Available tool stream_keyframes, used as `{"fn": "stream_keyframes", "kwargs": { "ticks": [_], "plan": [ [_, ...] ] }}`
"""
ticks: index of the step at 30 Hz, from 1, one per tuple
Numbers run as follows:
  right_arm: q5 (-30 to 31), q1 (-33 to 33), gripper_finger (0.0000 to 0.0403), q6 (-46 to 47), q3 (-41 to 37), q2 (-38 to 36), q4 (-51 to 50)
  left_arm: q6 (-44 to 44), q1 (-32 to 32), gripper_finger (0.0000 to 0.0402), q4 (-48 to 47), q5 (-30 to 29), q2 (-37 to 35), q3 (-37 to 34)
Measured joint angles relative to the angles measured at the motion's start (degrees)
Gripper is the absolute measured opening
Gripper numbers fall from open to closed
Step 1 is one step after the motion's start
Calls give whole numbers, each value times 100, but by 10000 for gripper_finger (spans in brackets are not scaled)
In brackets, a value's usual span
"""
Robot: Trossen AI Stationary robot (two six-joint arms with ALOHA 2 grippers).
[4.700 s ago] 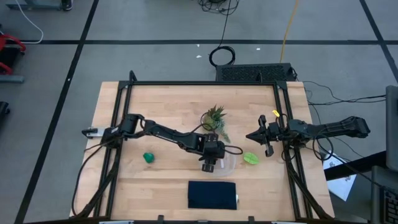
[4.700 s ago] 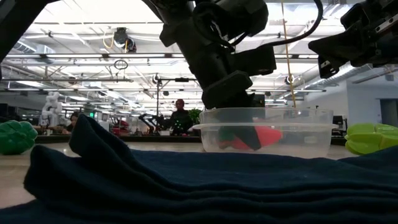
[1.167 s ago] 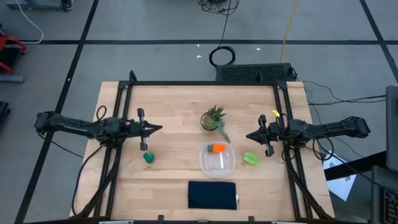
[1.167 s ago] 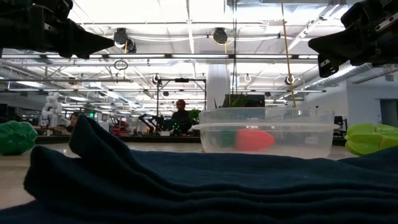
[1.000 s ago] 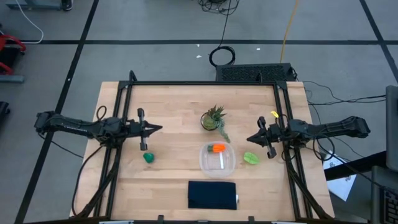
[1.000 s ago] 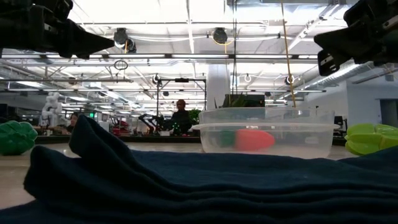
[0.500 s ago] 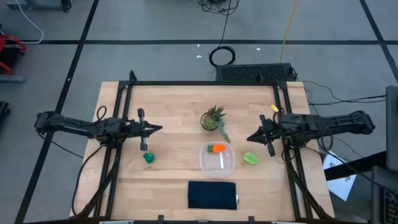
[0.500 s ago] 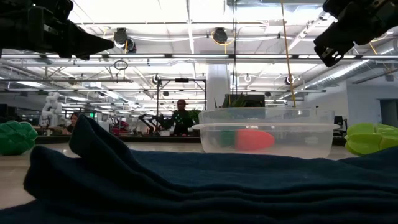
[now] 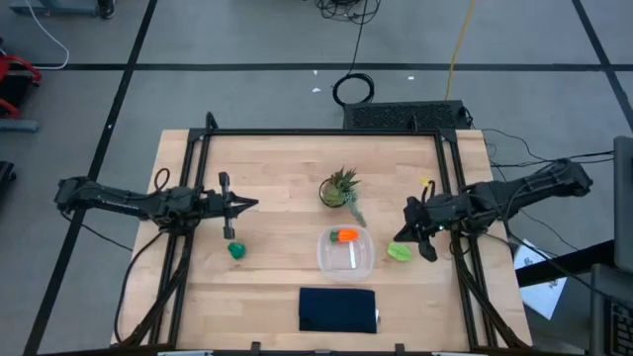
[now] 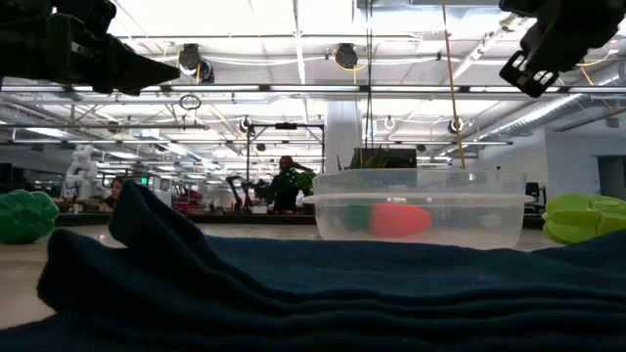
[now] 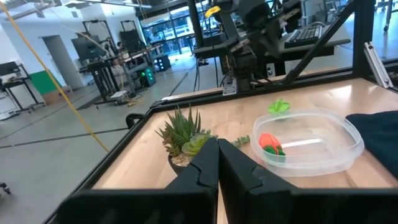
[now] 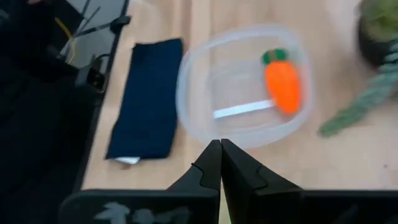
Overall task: Pick and placing Produce into tupperware
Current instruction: Put the green starfruit into the transparent bin
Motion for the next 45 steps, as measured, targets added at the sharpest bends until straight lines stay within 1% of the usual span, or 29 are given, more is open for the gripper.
{"fn": "stream_keyframes", "kwargs": {
  "ticks": [2, 6, 11, 16, 18, 22, 31, 38, 42, 45],
  "plan": [
    [45, 190, 0, 219, 91, 155, -155, -31, 0, 3, 2, 0, -1, 0],
    [473, 448, 0, 820, 253, 377, -716, -116, 0, 15, -4, -2, 0, 0],
    [489, 610, 0, 1477, 304, 544, -1041, -121, 0, 23, -126, -2, 0, 0],
    [421, 627, 0, 1956, 304, 695, -1294, -38, 0, 15, -131, -4, 0, 0],
    [317, 620, 0, 2016, 304, 727, -1290, 2, 0, 8, -131, -4, 0, 0],
    [314, 620, 0, 2086, 304, 787, -1284, 14, 0, 2, -131, -4, 0, 0],
    [306, 620, 0, 2172, 304, 1180, -1398, -9, 0, 27, -134, -4, 0, 0],
    [304, 618, 2, 2250, 304, 1447, -1693, 4, 0, 19, -134, -4, 0, 0],
    [302, 618, 18, 2238, 304, 1543, -1743, -1, 0, 8, -135, -4, 0, 0],
    [302, 618, 43, 2221, 304, 1574, -1737, -1, 0, 2, -172, -2, 0, 0]
  ]
}}
